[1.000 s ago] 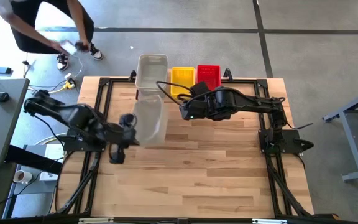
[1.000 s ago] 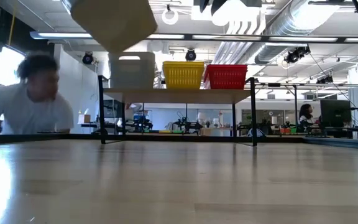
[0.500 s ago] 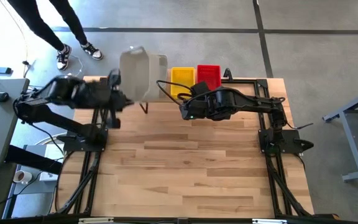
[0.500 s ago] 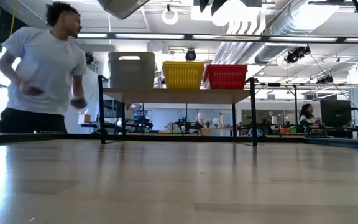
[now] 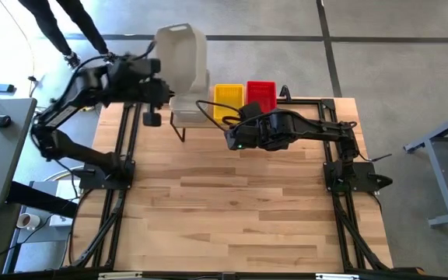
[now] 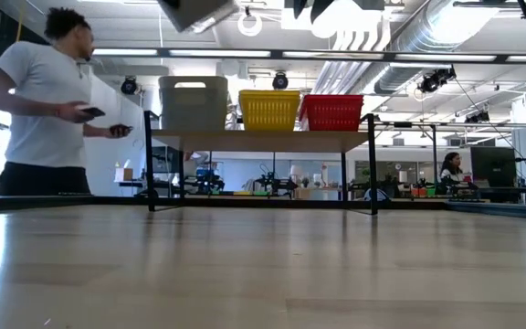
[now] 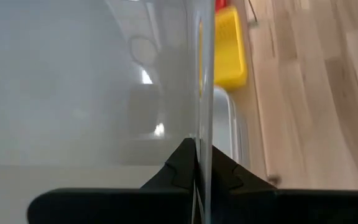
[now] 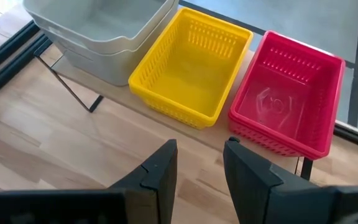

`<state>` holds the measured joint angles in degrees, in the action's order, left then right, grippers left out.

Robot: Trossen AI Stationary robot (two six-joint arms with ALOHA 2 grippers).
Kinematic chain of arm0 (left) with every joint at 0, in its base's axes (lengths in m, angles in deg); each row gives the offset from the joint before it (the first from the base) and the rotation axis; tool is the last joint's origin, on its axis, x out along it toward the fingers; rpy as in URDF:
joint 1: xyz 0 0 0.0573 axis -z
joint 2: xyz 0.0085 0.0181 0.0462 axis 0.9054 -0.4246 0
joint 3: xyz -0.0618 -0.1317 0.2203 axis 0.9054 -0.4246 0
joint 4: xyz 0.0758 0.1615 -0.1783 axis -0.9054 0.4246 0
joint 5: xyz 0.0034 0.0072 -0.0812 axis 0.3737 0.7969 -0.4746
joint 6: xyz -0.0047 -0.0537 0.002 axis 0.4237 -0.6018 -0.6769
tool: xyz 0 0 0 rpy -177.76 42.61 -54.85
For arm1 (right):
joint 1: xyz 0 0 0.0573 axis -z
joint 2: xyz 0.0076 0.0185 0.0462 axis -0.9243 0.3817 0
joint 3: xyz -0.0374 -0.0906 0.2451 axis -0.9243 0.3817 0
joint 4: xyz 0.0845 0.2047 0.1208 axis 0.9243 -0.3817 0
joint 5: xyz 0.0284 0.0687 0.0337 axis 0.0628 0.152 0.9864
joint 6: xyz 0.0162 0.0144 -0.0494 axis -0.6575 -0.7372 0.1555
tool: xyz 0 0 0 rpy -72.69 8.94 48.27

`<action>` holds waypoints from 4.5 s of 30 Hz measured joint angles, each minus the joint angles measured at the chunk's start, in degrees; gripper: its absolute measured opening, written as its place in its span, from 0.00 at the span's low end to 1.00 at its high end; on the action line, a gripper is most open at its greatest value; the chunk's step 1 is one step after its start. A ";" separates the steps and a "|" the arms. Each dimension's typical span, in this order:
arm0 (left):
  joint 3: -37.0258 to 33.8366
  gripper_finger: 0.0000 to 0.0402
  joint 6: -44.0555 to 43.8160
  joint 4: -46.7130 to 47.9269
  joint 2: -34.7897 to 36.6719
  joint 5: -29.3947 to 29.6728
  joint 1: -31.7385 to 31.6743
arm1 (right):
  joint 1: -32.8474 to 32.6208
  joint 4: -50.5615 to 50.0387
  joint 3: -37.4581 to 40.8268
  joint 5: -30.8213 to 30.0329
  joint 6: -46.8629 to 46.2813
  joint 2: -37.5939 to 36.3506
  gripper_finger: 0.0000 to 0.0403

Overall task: Stack baskets on shelf by color
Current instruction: Stack the gray bin on top of the other gray bin on the shelf

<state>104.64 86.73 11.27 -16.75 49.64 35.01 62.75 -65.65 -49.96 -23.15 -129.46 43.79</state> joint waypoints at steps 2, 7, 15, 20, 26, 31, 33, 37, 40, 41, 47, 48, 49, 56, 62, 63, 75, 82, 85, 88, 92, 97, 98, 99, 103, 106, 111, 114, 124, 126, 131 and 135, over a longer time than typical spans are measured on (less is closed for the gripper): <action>1.15 0.00 1.86 2.62 -2.29 -1.08 -2.24 | 0.06 0.00 0.00 0.00 1.19 0.00 0.29; 3.72 0.00 3.09 9.90 -7.87 -5.34 -6.04 | 0.75 -0.02 0.00 0.76 3.82 0.00 0.29; 3.76 0.00 1.96 13.81 -13.29 -7.12 -8.59 | 2.15 -0.04 0.00 0.77 6.67 0.00 0.29; 3.78 0.00 1.57 15.49 -14.93 -7.66 -8.64 | 2.91 -0.04 0.00 1.99 7.47 0.00 0.29; 3.78 0.00 0.02 16.54 -17.20 -5.54 -9.15 | 2.96 -0.04 0.00 2.29 8.95 0.02 0.29; 3.76 0.00 -0.98 17.54 -18.52 -5.38 -9.38 | 2.96 -0.06 0.00 2.34 10.02 0.02 0.29; 3.76 0.00 -0.93 17.52 -18.93 -5.39 -9.60 | 2.96 -0.06 0.00 2.47 10.68 0.02 0.29; 3.76 0.00 -1.02 17.67 -19.89 -5.40 -9.88 | 2.96 -0.06 0.00 3.13 11.08 0.02 0.29; 3.76 0.00 -0.97 17.74 -20.45 -5.38 -9.88 | 2.96 -0.06 0.00 3.17 11.43 0.02 0.29; 3.76 0.00 -0.98 17.74 -20.53 -5.38 -9.88 | 2.96 -0.06 0.00 3.20 11.53 0.02 0.29; 3.76 0.00 -1.14 17.70 -20.59 -5.19 -9.88 | 2.96 -0.06 0.00 3.21 11.55 0.02 0.29; 3.76 0.01 -1.58 17.64 -20.59 -5.20 -9.88 | 2.96 -0.04 0.00 3.21 11.55 0.02 0.29; 3.76 0.01 -2.10 17.54 -20.59 -5.20 -9.88 | 2.96 -0.06 0.00 3.21 11.55 0.02 0.29; 3.76 0.10 -3.24 16.41 -20.61 -5.23 -9.66 | 2.96 -0.06 0.00 3.21 11.55 0.02 0.29; 3.76 0.22 -5.61 16.29 -20.61 -5.22 -9.36 | 2.96 -0.06 0.00 3.21 11.51 0.02 0.29; 3.76 0.23 -6.00 16.26 -20.61 -5.17 -9.36 | 2.96 -0.06 0.00 3.21 11.52 0.02 0.29; 3.76 0.18 -3.05 16.34 -20.59 -4.13 -9.36 | 2.96 -0.06 0.00 3.17 11.53 0.02 0.29; 3.76 0.02 -2.41 16.23 -20.59 -3.43 -9.36 | 2.96 -0.06 0.00 2.75 11.55 0.02 0.29; 3.76 0.02 -2.44 16.32 -20.57 -3.78 -9.38 | 2.96 -0.06 0.00 2.75 11.55 0.02 0.29; 3.85 0.01 -2.09 16.85 -20.57 -4.75 -9.38 | 2.96 -0.06 0.00 2.75 11.55 0.02 0.29; 6.17 0.01 -1.06 18.10 -20.58 -7.56 -9.38 | 2.96 -0.06 0.00 2.75 11.58 0.02 0.29; 9.30 0.00 -1.63 18.39 -20.54 -9.57 -9.79 | 2.96 -0.06 0.00 2.75 12.36 0.02 0.29; 9.31 0.00 -1.97 18.48 -20.52 -9.76 -9.84 | 2.96 -0.06 0.00 2.75 12.36 0.02 0.29; 9.30 0.00 -2.28 18.79 -20.54 -9.86 -9.88 | 2.96 -0.06 0.00 2.75 12.33 0.02 0.29; 9.29 0.00 -2.48 19.11 -20.54 -9.92 -9.88 | 2.96 -0.06 0.00 2.82 12.36 0.02 0.29; 9.29 0.00 -3.00 19.13 -20.66 -10.69 -9.88 | 2.96 -0.06 0.00 3.25 12.38 0.02 0.29; 9.27 0.00 -4.44 19.16 -22.20 -10.84 -9.88 | 2.96 -0.05 0.00 3.33 12.39 0.02 0.29; 9.27 0.00 -5.34 19.16 -23.13 -10.61 -9.88 | 2.96 -0.06 0.00 3.39 12.41 0.02 0.29; 9.25 0.04 -6.53 19.10 -23.50 -8.23 -9.88 | 2.89 -0.06 0.00 4.70 13.72 0.02 0.29; 9.24 0.07 -6.95 19.00 -23.50 -7.78 -9.88 | 2.89 -0.06 0.00 4.72 13.72 0.02 0.29; 9.25 0.15 -8.03 18.94 -23.50 -7.72 -9.87 | 2.89 -0.06 0.00 4.72 13.87 0.02 0.29; 9.25 0.22 -10.24 19.03 -23.45 -7.51 -9.86 | 2.89 -0.06 0.00 4.72 13.89 0.02 0.29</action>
<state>113.89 76.49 30.30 -40.20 42.13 25.15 65.65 -65.71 -49.96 -18.43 -115.57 43.81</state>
